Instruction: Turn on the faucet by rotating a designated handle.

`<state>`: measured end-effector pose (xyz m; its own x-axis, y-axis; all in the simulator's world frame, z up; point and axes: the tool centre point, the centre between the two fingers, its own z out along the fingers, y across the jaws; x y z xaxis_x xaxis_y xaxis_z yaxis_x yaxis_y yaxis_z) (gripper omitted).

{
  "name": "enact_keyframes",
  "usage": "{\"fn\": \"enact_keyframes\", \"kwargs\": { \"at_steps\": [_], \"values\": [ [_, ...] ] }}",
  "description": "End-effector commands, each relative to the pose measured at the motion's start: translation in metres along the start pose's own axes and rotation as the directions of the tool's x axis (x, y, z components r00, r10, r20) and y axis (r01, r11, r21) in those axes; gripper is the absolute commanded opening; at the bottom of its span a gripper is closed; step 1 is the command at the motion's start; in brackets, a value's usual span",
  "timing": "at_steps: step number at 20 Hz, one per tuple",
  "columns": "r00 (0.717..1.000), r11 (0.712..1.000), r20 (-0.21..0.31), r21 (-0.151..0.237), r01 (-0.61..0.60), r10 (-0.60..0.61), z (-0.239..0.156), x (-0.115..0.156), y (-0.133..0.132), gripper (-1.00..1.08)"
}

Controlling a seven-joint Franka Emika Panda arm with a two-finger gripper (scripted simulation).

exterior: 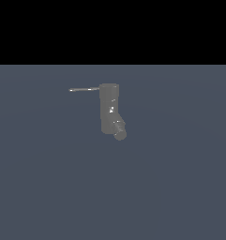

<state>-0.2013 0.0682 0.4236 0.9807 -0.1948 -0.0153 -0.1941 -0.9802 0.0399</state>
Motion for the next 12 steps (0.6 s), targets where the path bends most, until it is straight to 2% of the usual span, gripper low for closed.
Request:
{"fn": "enact_keyframes", "kwargs": {
  "at_steps": [1,6,12],
  "values": [
    [0.999,0.999,0.001,0.003,-0.051,0.051,0.01,0.007,-0.013,-1.0],
    [0.989,0.989,0.003,0.008,-0.15,0.15,0.029,0.023,-0.037,-1.0],
    [0.964,0.964,0.007,0.014,-0.267,0.267,0.053,0.045,-0.063,-1.0]
  ]
}}
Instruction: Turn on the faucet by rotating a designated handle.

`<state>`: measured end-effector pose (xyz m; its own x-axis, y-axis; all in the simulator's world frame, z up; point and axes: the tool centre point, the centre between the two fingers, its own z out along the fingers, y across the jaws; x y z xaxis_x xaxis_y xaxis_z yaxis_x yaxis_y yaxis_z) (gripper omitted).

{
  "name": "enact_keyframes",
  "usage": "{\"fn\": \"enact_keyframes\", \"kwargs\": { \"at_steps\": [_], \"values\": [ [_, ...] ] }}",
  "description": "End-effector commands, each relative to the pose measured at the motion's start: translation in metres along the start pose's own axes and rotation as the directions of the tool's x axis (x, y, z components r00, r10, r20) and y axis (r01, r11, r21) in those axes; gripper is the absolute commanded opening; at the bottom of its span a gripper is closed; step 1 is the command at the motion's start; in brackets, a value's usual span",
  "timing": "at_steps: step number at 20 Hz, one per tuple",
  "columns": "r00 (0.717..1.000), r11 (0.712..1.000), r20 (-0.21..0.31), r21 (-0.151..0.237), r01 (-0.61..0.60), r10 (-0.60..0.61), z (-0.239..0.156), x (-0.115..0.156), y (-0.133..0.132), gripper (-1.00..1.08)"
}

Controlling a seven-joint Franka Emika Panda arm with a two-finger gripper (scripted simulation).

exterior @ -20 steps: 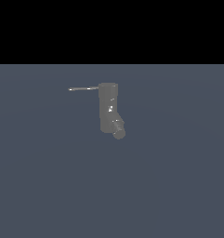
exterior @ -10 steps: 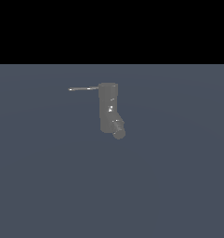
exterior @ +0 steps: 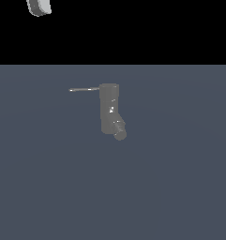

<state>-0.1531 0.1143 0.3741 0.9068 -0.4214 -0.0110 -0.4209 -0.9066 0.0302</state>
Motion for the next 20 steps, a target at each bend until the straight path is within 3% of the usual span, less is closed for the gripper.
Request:
{"fn": "enact_keyframes", "kwargs": {
  "at_steps": [1,10,20],
  "values": [
    [0.999,0.999,0.001,0.004,-0.051,0.051,0.01,0.007,-0.013,-1.0],
    [0.974,0.974,0.005,0.013,-0.225,0.225,0.044,0.038,-0.054,-1.0],
    [0.913,0.913,0.009,0.02,-0.408,0.408,0.081,0.08,-0.091,-1.0]
  ]
}}
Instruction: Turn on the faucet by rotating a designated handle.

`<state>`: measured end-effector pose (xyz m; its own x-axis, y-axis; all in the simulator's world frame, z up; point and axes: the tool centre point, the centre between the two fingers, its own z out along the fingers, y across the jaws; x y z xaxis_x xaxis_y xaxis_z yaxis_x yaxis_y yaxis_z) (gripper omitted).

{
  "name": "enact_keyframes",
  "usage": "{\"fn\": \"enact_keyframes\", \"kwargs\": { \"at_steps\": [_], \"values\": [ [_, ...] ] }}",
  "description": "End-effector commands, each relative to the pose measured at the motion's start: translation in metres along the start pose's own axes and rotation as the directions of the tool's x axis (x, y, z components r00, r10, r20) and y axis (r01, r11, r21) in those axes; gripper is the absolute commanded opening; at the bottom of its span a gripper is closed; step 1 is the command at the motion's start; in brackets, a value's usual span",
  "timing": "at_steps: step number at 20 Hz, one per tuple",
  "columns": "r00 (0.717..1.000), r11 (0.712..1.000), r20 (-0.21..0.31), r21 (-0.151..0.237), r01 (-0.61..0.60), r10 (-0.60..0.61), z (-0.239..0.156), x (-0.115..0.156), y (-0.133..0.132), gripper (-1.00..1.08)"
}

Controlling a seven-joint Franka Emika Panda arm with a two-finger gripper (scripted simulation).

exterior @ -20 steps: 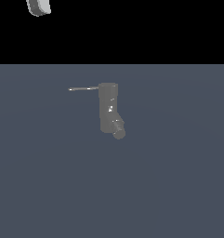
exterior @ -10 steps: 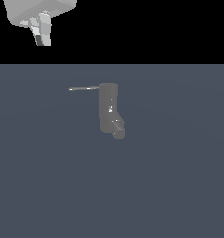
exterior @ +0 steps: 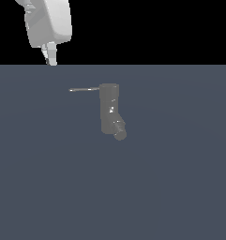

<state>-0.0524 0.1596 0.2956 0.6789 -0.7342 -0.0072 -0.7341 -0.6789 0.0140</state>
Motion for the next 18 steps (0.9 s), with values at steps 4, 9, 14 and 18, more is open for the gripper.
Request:
{"fn": "enact_keyframes", "kwargs": {
  "at_steps": [4,9,14,18],
  "values": [
    [0.994,0.994,0.0,0.004,-0.111,0.111,0.021,0.018,-0.027,-1.0],
    [0.976,0.976,-0.001,0.007,-0.218,0.218,0.042,0.039,-0.051,-1.0],
    [0.948,0.948,-0.002,0.01,-0.32,0.32,0.062,0.062,-0.071,-1.0],
    [0.923,0.923,-0.003,0.012,-0.385,0.386,0.075,0.079,-0.084,-1.0]
  ]
}}
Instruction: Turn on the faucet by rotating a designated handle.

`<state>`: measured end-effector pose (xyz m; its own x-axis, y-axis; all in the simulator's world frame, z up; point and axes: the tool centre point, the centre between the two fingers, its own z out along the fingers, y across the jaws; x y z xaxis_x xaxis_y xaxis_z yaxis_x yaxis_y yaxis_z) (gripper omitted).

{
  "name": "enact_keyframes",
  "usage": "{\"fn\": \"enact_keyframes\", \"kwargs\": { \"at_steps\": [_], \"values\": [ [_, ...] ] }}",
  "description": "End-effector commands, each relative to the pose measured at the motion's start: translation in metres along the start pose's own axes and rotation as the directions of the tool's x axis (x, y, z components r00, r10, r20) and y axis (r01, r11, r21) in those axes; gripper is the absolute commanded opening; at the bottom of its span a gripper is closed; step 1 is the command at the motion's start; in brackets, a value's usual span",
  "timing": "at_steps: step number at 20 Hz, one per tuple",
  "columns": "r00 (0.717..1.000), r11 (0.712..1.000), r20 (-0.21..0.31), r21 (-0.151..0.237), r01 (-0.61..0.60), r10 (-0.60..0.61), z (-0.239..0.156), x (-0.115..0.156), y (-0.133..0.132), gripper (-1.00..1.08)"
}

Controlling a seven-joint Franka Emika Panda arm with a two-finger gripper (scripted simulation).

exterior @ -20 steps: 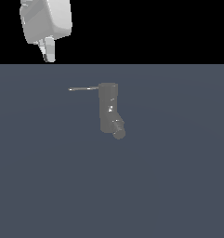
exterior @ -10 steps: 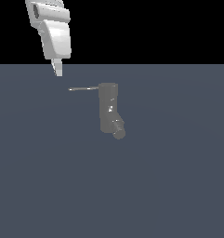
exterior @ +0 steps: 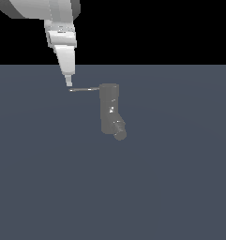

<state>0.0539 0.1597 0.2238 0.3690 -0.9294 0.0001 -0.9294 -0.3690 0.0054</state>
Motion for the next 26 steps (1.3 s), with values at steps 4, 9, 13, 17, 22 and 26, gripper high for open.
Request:
{"fn": "enact_keyframes", "kwargs": {
  "at_steps": [4,9,13,17,22,26],
  "values": [
    [0.997,0.997,-0.001,0.003,-0.08,0.081,0.014,0.014,-0.02,-1.0],
    [0.993,0.993,-0.001,0.005,-0.119,0.119,0.021,0.021,-0.029,-1.0],
    [0.992,0.992,0.0,0.005,-0.128,0.128,0.022,0.023,-0.031,-1.0],
    [0.992,0.992,0.0,0.005,-0.128,0.128,0.022,0.023,-0.031,-1.0],
    [0.992,0.992,0.0,0.005,-0.128,0.128,0.022,0.022,-0.018,-1.0],
    [0.992,0.992,0.0,0.005,-0.128,0.128,0.022,0.021,-0.008,-1.0]
  ]
}}
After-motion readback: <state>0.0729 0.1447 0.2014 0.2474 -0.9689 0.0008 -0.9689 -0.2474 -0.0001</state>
